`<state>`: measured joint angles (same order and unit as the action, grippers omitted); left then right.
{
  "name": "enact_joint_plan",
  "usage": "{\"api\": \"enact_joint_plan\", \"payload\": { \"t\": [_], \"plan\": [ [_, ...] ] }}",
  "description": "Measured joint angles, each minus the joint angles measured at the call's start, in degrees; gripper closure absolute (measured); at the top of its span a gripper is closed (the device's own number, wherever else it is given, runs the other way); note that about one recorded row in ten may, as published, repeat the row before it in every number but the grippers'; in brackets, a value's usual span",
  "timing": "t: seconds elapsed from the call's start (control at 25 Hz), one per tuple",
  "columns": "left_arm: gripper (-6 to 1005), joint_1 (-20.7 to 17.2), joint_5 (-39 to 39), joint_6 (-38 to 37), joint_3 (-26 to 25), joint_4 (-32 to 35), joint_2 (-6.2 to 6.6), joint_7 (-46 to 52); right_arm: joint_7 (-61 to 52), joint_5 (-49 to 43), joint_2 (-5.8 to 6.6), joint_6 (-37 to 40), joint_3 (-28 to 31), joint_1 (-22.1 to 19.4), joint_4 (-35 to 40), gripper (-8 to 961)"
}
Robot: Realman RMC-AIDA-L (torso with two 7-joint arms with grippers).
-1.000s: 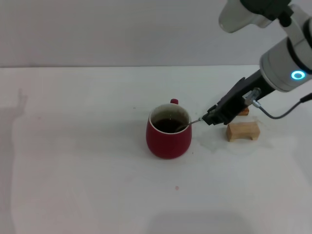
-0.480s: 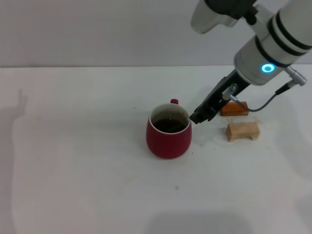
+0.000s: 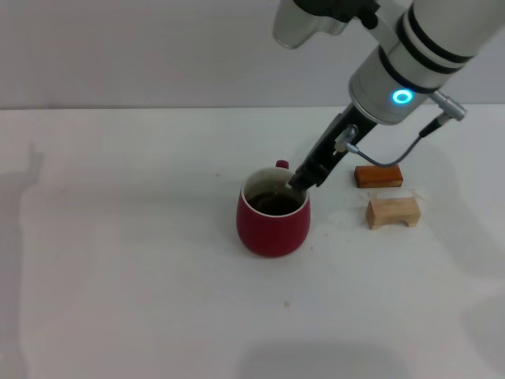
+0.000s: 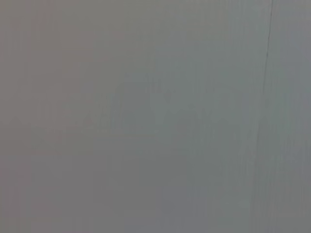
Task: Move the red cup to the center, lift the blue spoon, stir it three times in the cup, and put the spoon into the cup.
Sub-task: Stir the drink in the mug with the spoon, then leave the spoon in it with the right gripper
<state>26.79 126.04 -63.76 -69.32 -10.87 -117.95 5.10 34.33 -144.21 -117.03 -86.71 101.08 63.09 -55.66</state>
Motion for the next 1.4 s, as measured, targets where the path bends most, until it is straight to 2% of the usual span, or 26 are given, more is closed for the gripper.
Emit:
{"api": "enact_joint_plan", "payload": {
  "t": [0.28, 0.56, 0.64, 0.8, 1.0, 1.4],
  "plan": [
    [138, 0.0, 0.0, -0.1, -0.4, 0.0, 0.00, 0.0, 0.0, -2.5, 1.04, 3.4, 0.2, 2.6, 5.0, 745],
    [138, -0.1, 0.0, -0.1, -0.4, 0.0, -0.05, 0.0, 0.0, -3.8, 1.31, 0.9, 0.2, 3.1, 4.7, 744],
    [137, -0.2, 0.0, -0.1, -0.4, 0.0, -0.04, 0.0, 0.1, -3.6, 1.17, -0.6, 0.1, 3.2, 4.2, 743],
    [137, -0.3, 0.0, -0.1, -0.5, 0.0, -0.01, 0.0, 1.0, -2.2, -0.06, -3.1, -0.1, 3.8, 3.5, 742],
    [137, -0.6, 0.0, -0.2, -0.5, 0.0, 0.00, 0.0, 1.2, -0.4, -0.93, -1.1, -0.5, 4.3, 3.0, 741],
    [138, -0.8, 0.0, -0.7, -0.6, -0.1, -0.02, 0.0, -0.5, -4.4, -1.11, 5.5, -0.4, 4.9, 4.1, 739]
  ]
}}
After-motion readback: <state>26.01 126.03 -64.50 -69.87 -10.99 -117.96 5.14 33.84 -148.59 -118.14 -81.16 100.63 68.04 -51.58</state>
